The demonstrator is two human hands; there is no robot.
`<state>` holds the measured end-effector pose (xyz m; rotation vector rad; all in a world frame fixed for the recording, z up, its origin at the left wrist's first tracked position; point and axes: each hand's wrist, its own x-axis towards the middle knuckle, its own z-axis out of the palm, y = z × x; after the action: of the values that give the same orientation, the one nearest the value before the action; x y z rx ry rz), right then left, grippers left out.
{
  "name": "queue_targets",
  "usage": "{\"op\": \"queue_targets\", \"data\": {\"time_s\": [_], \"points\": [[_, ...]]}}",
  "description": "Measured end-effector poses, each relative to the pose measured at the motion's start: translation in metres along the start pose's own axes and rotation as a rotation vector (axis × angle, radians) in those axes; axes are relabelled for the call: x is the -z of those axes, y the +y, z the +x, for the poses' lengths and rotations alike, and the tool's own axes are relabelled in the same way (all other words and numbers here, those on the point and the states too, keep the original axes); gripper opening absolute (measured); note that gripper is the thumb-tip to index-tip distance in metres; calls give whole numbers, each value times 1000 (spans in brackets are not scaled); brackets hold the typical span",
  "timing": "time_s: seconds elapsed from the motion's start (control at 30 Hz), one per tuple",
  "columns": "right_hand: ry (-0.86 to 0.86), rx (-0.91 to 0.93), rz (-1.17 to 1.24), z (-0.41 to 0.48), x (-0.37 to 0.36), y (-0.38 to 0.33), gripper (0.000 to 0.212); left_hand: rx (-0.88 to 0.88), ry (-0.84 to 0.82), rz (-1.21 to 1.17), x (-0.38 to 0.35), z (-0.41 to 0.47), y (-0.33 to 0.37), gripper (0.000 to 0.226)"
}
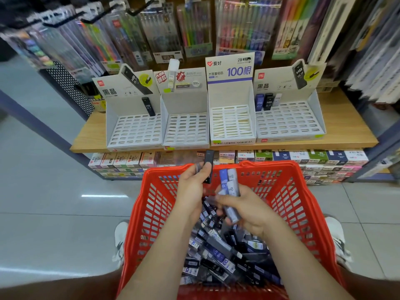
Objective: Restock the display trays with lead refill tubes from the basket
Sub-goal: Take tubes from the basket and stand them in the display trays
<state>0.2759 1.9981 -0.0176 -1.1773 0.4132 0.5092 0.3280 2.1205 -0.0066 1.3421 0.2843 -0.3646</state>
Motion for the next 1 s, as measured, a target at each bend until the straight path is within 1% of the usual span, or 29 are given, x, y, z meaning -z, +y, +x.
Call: {"op": "queue_targets", "data": {"time_s": [0.1, 0.17, 0.2, 0.3, 0.37, 0.5, 0.53, 0.6, 0.63, 0.67, 0.7, 0.77, 0.83, 0.87, 0.9, 1.0], "points": [[168, 151, 33, 3, 6, -12, 8, -28, -39, 152, 3, 0, 1, 6], [229, 244, 34, 6, 6, -23, 5, -40, -110, 208, 1, -1, 0, 10], [240, 275, 33, 7, 6, -28, 9, -60, -147, 233, -1, -2, -1, 10], [245, 296, 22, 8, 8, -37, 13, -109, -175, 344, -3, -2, -1, 20], [233, 301, 67, 8, 9, -40, 11, -107, -155, 377, 1, -2, 4, 20], [242, 326, 325, 12, 3, -42, 7, -28, -181, 318, 8, -5, 16, 29], [232, 318, 377, 14, 0, -42, 7, -30, -176, 291, 9, -6, 19, 28], [187, 296, 444, 18, -7, -40, 8, -33, -114, 198, 7, -11, 28, 18], [165, 289, 452, 20, -10, -39, 8, -36, -74, 178, 7, -12, 33, 12], [152, 290, 439, 20, -12, -39, 8, -53, -42, 200, 9, -12, 38, 13], [161, 299, 401, 21, -14, -40, 8, -81, -14, 274, 14, -9, 42, 19], [248, 345, 243, 21, -14, -47, 8, -144, 25, 473, 26, -2, 54, 27], [328, 438, 11, 19, -14, -62, 10, -153, 1, 706, 37, 6, 70, 25], [313, 493, -116, 18, -16, -73, 9, -153, -44, 825, 41, 10, 78, 22], [261, 539, -246, 17, -22, -83, 9, -143, -105, 930, 43, 12, 86, 19], [68, 594, -694, 21, -44, -108, 13, -100, -233, 1100, 44, 20, 103, 19]]}}
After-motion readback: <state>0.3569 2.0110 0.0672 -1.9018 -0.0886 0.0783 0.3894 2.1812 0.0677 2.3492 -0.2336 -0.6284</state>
